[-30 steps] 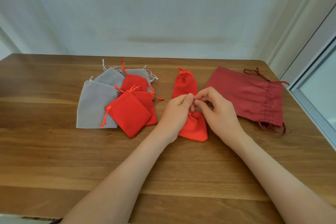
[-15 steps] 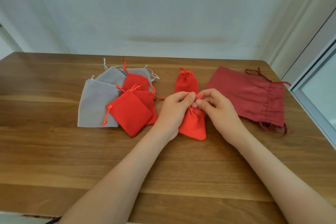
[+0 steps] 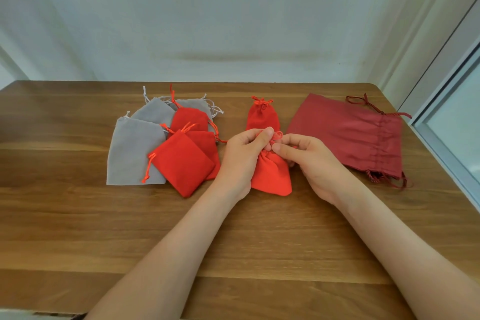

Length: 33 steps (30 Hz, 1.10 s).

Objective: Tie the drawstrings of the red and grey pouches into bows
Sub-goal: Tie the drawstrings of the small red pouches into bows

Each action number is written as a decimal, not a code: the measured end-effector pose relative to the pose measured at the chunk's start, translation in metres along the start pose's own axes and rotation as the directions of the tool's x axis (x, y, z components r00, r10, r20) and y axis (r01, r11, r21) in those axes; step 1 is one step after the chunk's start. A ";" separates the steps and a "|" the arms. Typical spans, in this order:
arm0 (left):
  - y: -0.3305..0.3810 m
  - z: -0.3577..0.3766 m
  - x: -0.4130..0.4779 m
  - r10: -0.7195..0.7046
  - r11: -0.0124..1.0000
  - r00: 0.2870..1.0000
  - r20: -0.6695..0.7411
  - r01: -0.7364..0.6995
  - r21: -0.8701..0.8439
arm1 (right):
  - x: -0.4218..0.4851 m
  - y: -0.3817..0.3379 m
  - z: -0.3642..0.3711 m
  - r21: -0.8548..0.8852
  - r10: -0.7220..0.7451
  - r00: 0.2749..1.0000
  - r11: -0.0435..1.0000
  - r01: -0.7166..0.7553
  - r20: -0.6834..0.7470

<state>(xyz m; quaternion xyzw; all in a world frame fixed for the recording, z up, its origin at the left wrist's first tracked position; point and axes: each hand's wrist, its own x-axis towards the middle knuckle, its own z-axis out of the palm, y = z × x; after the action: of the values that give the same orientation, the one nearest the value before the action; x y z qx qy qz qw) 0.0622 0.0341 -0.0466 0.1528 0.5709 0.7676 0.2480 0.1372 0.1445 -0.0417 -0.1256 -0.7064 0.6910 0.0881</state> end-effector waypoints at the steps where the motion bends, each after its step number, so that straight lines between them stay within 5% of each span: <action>1: 0.001 0.000 0.000 -0.013 1.000 1.000 0.000 0.013 -0.007 | 0.000 0.000 0.000 -0.002 -0.001 1.000 1.000 0.001 0.012; 6: 0.008 -0.004 0.003 -0.132 0.985 0.982 0.131 0.145 -0.093 | -0.002 -0.002 -0.002 0.097 -0.016 0.996 0.995 0.007 0.088; 8: 0.014 -0.011 0.004 -0.165 0.985 0.962 0.215 0.170 -0.004 | -0.001 -0.002 -0.003 0.134 -0.013 0.996 0.991 0.001 0.086; 18: 0.024 -0.027 0.002 -0.064 0.935 0.959 0.277 -0.039 0.352 | 0.001 0.002 -0.003 0.057 0.017 0.996 0.998 -0.022 0.092; 26: 0.024 -0.028 0.002 0.232 0.536 0.925 0.302 -0.380 0.754 | 0.002 0.005 -0.003 -0.042 0.015 0.998 0.999 -0.013 0.058; 33: 0.017 -0.027 0.005 0.052 0.934 0.943 0.330 -0.163 0.319 | 0.003 0.005 -0.005 0.041 0.025 0.996 0.999 -0.028 0.085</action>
<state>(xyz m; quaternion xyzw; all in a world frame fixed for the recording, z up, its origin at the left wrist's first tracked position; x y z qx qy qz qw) 0.0406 0.0110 -0.0390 0.3457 0.6388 0.6349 0.2631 0.1365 0.1502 -0.0467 -0.1039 -0.6931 0.7115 0.0516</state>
